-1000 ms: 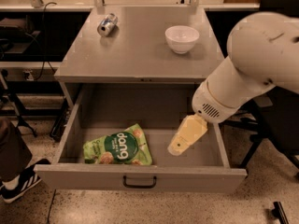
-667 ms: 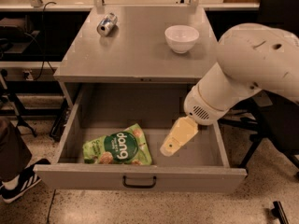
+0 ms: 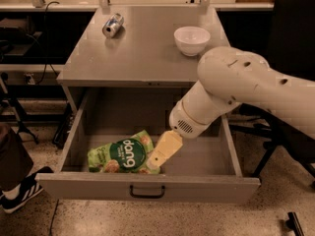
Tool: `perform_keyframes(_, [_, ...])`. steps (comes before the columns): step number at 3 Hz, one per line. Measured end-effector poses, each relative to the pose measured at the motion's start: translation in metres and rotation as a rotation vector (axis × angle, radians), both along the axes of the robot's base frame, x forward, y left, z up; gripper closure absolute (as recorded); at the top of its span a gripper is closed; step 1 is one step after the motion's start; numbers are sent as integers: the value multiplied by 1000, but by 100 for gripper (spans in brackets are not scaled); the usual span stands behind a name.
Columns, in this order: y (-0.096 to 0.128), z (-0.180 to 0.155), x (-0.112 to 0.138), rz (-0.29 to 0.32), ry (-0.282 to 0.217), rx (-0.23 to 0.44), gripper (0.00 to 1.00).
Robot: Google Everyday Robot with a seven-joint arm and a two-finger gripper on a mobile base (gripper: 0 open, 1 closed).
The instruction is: Pick green rice chip bag from top drawer and place on counter
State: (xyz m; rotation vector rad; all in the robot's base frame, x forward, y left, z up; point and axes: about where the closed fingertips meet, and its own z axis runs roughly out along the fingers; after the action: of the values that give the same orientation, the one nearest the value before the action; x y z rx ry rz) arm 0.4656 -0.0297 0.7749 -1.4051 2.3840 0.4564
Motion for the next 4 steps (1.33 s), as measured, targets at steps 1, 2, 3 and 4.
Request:
perform_keyframes(1, [0,-1,0,-3,2,7,0])
perform_keyframes(2, [0,-4,-2,-16,11,33,0])
perform_keyframes(3, [19,-14,9,-9,10,77,0])
perform_keyframes(4, [41,-33,24,5,7,110,0])
